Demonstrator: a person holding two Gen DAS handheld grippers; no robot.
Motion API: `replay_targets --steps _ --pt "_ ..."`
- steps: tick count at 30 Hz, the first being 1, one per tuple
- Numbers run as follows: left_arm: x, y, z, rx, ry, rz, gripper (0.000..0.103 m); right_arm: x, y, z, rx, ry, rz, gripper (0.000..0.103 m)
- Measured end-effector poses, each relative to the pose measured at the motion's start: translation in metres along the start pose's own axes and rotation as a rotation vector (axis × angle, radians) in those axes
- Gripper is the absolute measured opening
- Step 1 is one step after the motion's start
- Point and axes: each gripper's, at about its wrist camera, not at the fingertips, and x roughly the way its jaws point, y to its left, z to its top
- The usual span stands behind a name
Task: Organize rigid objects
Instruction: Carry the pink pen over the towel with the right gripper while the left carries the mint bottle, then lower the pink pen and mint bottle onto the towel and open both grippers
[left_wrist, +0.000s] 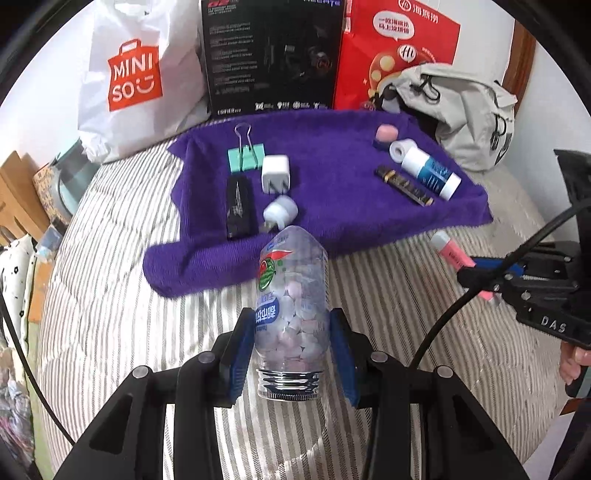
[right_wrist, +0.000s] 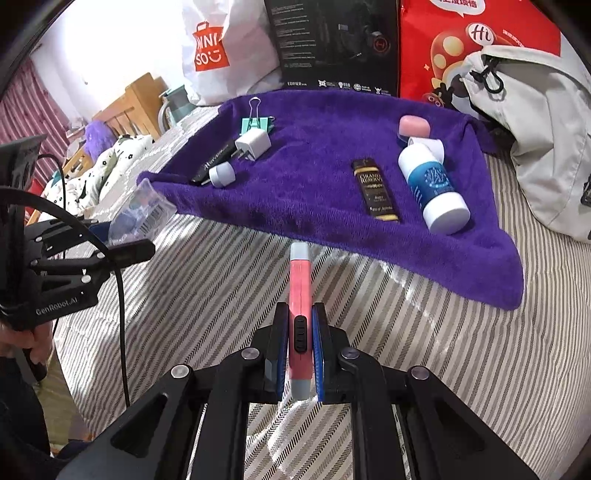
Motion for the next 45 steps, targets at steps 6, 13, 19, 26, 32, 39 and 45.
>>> replay_targets --steps 6,13,19,26,32,39,45 --pt "-0.001 0.007 0.021 -0.007 -0.016 -0.021 0.039 -0.009 0.0 0.018 -0.011 -0.027 0.025 0.012" --pt "0.008 0.017 0.044 -0.024 -0.026 -0.03 0.039 0.001 -0.01 0.057 -0.007 -0.05 0.015 0.012" --pt "0.02 0.025 0.054 -0.051 -0.017 -0.047 0.039 0.032 -0.015 0.09 -0.04 -0.017 -0.003 0.012" --pt "0.031 0.031 0.065 -0.054 -0.01 -0.05 0.039 0.067 -0.02 0.101 -0.059 0.045 -0.046 0.012" --pt "0.039 0.034 0.073 -0.055 -0.008 -0.059 0.039 0.072 -0.019 0.1 -0.074 0.048 -0.05 0.012" --pt "0.046 0.029 0.079 -0.038 0.0 -0.066 0.039 0.072 -0.021 0.1 -0.097 0.054 -0.008 0.016" --pt "0.05 0.025 0.081 -0.028 0.01 -0.064 0.039 0.064 -0.027 0.097 -0.055 0.066 0.026 0.027"
